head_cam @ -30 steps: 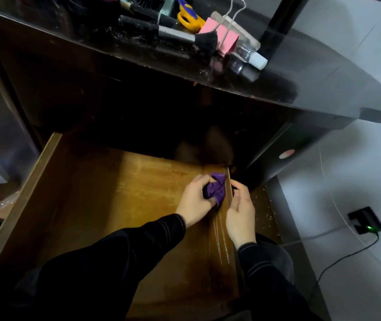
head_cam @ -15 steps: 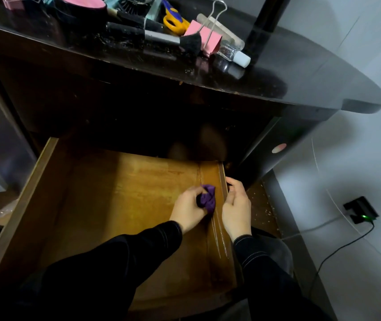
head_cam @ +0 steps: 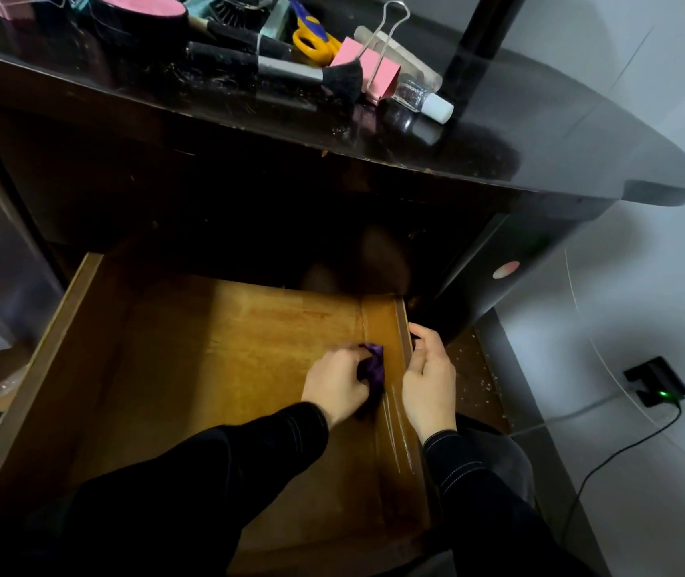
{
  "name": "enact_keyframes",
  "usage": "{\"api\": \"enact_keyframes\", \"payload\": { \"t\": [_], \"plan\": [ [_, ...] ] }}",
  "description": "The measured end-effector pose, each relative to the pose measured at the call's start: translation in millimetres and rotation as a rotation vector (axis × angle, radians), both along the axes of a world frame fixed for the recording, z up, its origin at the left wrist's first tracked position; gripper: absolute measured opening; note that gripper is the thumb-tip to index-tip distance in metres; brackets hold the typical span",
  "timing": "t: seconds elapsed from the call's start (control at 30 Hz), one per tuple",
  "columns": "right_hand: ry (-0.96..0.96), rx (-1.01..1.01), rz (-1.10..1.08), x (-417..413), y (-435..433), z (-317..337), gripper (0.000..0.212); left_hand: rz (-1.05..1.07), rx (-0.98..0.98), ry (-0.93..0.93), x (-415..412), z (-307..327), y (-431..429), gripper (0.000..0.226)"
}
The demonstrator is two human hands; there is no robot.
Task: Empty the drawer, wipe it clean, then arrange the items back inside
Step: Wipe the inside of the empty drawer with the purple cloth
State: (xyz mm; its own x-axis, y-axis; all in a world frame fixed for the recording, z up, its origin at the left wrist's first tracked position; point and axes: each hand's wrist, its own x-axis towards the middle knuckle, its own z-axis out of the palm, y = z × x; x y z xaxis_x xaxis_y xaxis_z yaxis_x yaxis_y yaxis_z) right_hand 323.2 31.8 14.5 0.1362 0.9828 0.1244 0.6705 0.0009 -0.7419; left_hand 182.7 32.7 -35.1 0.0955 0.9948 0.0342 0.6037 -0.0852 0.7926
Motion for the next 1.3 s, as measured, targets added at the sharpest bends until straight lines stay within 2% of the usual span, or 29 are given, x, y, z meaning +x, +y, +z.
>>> {"api": "enact_keyframes", "payload": {
  "t": [0.07,0.2,0.37,0.5,0.67,0.87,1.03,1.1,1.23,1.3],
  "plan": [
    [0.005,-0.008,-0.011,0,1,-2,0.033,0.022,-0.008,0.119,-4,-4,23,0.03],
    [0.003,-0.013,-0.022,1,3,-5,0.033,0.114,-0.032,0.226,-10,-6,79,0.04],
    [-0.018,-0.024,-0.021,2,3,-5,0.035,0.133,-0.099,0.239,-11,-1,110,0.04],
    [-0.021,0.004,-0.009,0,0,-3,0.034,-0.006,-0.114,0.283,-11,-1,64,0.053],
    [-0.03,0.017,-0.014,0,1,-2,0.033,-0.246,-0.12,0.294,-6,-11,-22,0.035],
    [-0.047,0.034,-0.018,-1,-1,2,0.033,-0.053,-0.161,0.166,3,8,-4,0.036],
    [-0.057,0.036,-0.025,0,0,2,0.032,-0.21,-0.199,0.105,0,-1,-26,0.026],
    [-0.053,0.029,-0.025,0,0,0,0.032,-0.247,-0.179,0.114,-2,-5,-35,0.028],
    [-0.045,0.028,-0.024,-1,-1,2,0.032,-0.165,-0.129,0.063,-1,4,-30,0.029],
    [-0.038,0.031,-0.019,-1,-1,2,0.032,-0.126,-0.041,0.001,0,10,-28,0.026]
  ]
}}
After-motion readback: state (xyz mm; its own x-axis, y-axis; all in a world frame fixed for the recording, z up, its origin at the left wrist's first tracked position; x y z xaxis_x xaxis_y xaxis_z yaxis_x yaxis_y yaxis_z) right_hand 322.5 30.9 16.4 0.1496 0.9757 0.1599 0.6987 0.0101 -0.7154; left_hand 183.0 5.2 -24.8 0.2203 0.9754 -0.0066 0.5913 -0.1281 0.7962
